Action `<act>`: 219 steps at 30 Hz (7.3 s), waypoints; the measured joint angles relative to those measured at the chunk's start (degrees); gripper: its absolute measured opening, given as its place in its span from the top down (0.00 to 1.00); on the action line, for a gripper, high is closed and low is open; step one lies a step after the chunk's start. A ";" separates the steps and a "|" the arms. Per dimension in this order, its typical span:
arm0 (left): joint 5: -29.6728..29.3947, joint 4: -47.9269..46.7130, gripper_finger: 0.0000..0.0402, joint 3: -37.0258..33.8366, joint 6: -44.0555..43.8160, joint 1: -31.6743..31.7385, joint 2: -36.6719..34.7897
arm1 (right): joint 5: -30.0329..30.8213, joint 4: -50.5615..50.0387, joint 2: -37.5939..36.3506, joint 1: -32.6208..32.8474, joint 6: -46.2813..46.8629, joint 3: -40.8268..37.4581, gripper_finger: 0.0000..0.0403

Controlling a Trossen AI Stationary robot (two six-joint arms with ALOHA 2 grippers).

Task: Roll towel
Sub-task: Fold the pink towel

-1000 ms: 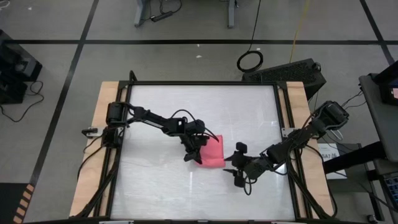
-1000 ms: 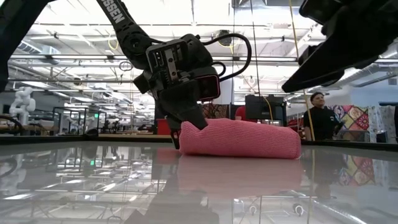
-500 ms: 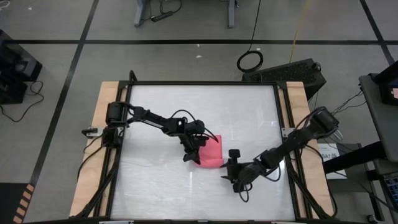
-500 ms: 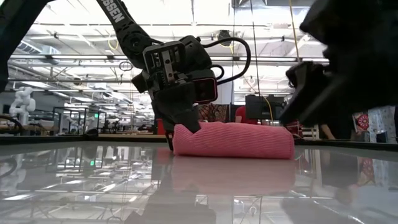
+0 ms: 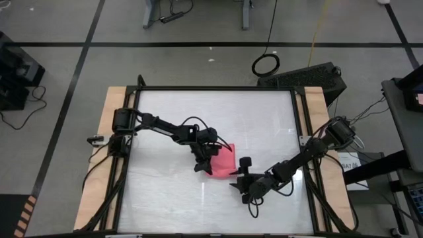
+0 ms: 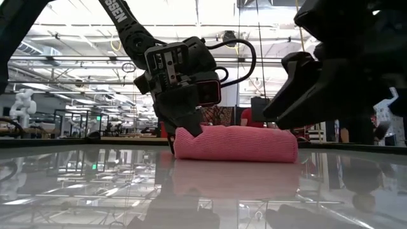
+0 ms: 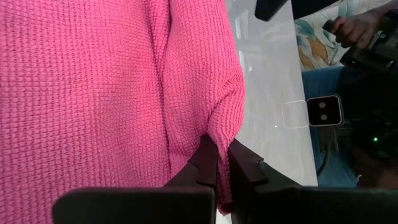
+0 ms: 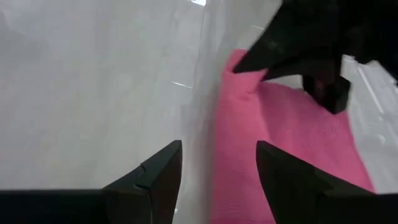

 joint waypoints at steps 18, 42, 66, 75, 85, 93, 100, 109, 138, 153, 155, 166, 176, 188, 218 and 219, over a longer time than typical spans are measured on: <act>1.28 -0.42 0.97 0.00 1.30 0.02 0.02 | -1.48 -4.84 5.69 -2.99 7.18 0.28 0.54; -11.56 -13.05 0.50 -0.17 16.66 -0.73 -12.66 | -25.21 -6.21 0.72 -10.09 29.81 -0.82 0.99; -50.02 -11.91 0.49 -0.42 31.07 -19.11 -12.32 | -44.15 -0.42 -0.98 -22.22 39.92 -0.88 0.99; -54.25 -7.57 0.49 -3.45 31.14 -18.32 -11.91 | -45.21 0.74 -1.01 -21.72 41.35 -0.86 0.99; -51.10 -2.91 0.49 -6.67 31.18 -16.18 -9.86 | -45.59 0.76 -1.07 -21.73 41.18 -0.80 0.99; -43.75 -0.95 0.74 -6.56 31.00 -14.57 -8.11 | -47.14 0.69 -1.09 -20.57 37.85 -0.80 0.91; -37.09 0.37 0.96 -6.10 29.73 -13.16 -7.85 | -46.94 -0.23 -1.31 -16.62 30.76 -0.77 0.64; -17.07 1.98 0.96 -5.88 21.69 -8.49 -7.74 | -29.41 -10.75 -7.97 -6.20 21.59 -0.75 0.46; 7.83 2.33 0.96 5.75 4.06 -0.97 4.70 | -1.84 -6.43 0.66 7.54 11.25 1.15 0.47; 6.85 -0.17 0.96 5.88 0.14 0.16 4.52 | 2.15 -4.29 7.58 7.74 24.49 1.65 0.49; 6.32 -0.19 0.96 5.88 -0.62 0.48 4.50 | 2.35 -4.47 8.16 7.68 27.51 1.69 0.54; 5.43 -0.60 0.82 5.77 2.26 0.93 4.17 | 5.54 -5.62 8.96 8.19 37.96 1.56 0.97; 5.33 -1.32 0.34 5.90 10.26 1.48 1.40 | 5.56 -5.19 8.90 11.55 51.09 -0.03 0.99; -6.13 -6.45 0.39 5.99 30.49 -3.37 -5.28 | 5.84 -1.29 6.77 14.20 55.85 -1.63 0.99; -27.62 0.94 0.39 6.01 55.10 -11.96 -0.95 | 5.64 2.99 6.51 13.80 61.86 -3.59 0.99; -28.77 1.36 0.39 6.00 55.21 -12.02 -0.83 | 5.64 2.99 6.51 13.80 61.92 -3.59 0.99</act>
